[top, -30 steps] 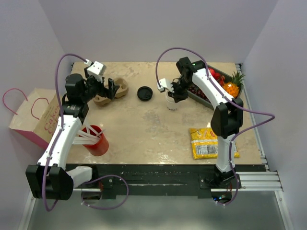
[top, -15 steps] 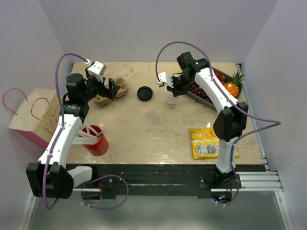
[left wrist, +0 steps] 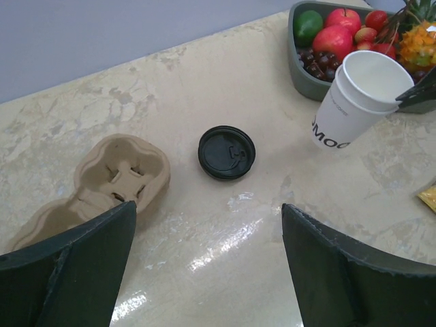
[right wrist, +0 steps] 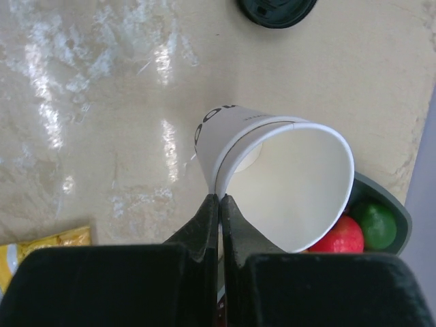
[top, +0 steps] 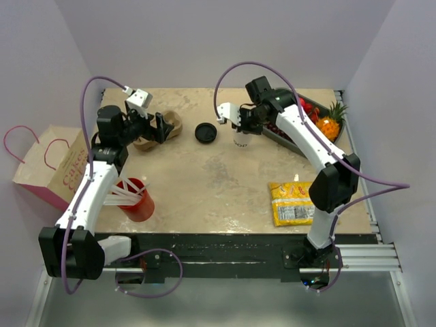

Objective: Pack the takeout coffee

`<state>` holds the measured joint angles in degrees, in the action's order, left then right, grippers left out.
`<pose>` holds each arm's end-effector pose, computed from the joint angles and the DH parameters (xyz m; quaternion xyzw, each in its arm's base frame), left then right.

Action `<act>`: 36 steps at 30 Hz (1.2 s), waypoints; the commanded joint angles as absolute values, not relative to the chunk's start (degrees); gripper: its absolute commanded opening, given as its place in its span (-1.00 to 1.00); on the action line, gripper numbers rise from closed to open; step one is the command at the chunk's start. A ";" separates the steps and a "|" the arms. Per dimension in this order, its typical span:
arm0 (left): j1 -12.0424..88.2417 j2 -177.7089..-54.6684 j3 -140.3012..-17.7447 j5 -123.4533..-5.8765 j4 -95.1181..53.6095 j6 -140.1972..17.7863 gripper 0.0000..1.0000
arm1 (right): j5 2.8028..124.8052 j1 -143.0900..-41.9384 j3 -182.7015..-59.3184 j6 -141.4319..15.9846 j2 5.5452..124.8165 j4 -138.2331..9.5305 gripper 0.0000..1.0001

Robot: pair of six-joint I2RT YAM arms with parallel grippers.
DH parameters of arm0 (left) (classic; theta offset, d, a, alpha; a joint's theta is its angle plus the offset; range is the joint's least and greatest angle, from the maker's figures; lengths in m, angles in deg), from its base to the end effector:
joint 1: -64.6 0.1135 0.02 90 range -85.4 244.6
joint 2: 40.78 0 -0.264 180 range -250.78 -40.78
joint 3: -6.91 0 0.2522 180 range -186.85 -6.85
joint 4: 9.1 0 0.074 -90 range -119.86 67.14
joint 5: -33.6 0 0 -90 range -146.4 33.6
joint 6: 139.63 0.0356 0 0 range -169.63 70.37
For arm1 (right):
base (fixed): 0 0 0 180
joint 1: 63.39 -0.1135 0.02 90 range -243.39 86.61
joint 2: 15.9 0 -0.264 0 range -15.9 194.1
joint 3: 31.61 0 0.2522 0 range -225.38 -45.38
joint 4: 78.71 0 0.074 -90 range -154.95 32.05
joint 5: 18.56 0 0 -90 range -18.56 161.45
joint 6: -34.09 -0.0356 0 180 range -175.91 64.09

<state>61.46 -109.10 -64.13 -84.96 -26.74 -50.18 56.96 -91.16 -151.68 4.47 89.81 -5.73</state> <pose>0.2748 -0.0321 0.3437 0.1676 0.7648 -0.2145 0.5839 0.3430 0.1907 0.3376 -0.6888 0.6624 0.0411 0.2915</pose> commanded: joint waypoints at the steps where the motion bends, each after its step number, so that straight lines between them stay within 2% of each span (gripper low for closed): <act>1: 60.91 -109.51 -63.72 -87.25 -22.87 -53.22 0.81 | 59.92 -90.01 -154.54 1.20 91.76 -6.25 -1.00; 4: 60.21 -110.21 -63.89 -86.90 -21.19 -55.85 0.81 | 56.60 -88.27 -157.09 -1.76 90.81 -7.63 -1.00; 6: 59.51 -111.18 -64.25 -86.90 -20.66 -57.88 0.81 | 59.30 -89.13 -153.50 0.14 90.36 -8.71 -1.00; 10: 56.26 -113.46 -67.14 -86.55 -20.40 -62.62 0.82 | 58.53 -87.65 -158.58 -2.64 89.83 -9.93 -1.00; 12: 55.03 -115.39 -69.51 -85.15 -20.48 -64.03 0.82 | 61.06 -88.26 -159.36 1.65 91.93 -4.17 -1.00; 14: 53.35 -116.98 -71.62 -84.79 -20.31 -66.23 0.82 | 57.50 -86.51 -162.87 -2.53 92.47 -4.12 -1.00; 16: 52.13 -119.35 -72.42 -84.00 -19.00 -69.73 0.82 | 56.93 -86.84 -160.36 -3.44 91.16 -5.80 -1.00; 17: 51.86 -120.23 -72.68 -83.91 -18.12 -71.06 0.82 | 62.69 -88.25 -158.34 0.83 91.06 -4.67 -1.00; 18: 51.51 -122.06 -72.94 -83.91 -17.33 -72.29 0.82 | 63.18 -89.22 -157.36 0.95 90.71 -4.22 -1.00; 20: 50.36 -123.92 -74.00 -82.17 -16.53 -74.75 0.81 | 59.08 -88.00 -159.80 -4.63 89.92 -6.31 -1.00; 21: 50.01 -125.84 -74.44 -81.63 -16.18 -75.55 0.81 | 59.49 -88.00 -157.20 -5.36 89.14 -8.50 -1.00; 23: 48.87 -128.22 -76.45 -81.02 -14.95 -77.74 0.80 | 64.30 -90.01 -154.19 -1.87 90.26 -6.43 -1.00; 26: 47.03 -133.06 -79.61 -80.14 -13.02 -81.35 0.80 | 57.13 -88.09 -160.16 -8.33 89.05 -6.13 -1.00; 28: 45.45 -136.40 -81.72 -79.70 -11.87 -83.45 0.83 | 62.97 -89.30 -154.11 -6.44 89.56 -8.97 -1.00; 31: 43.69 -140.62 -83.31 -79.61 -10.38 -86.00 0.85 | 59.25 -88.62 -156.12 -8.35 89.84 -6.49 -1.00; 36: 41.23 -147.81 -83.67 -82.41 -5.12 -89.43 0.86 | 60.28 -88.79 -157.44 -11.00 90.53 -7.03 -1.00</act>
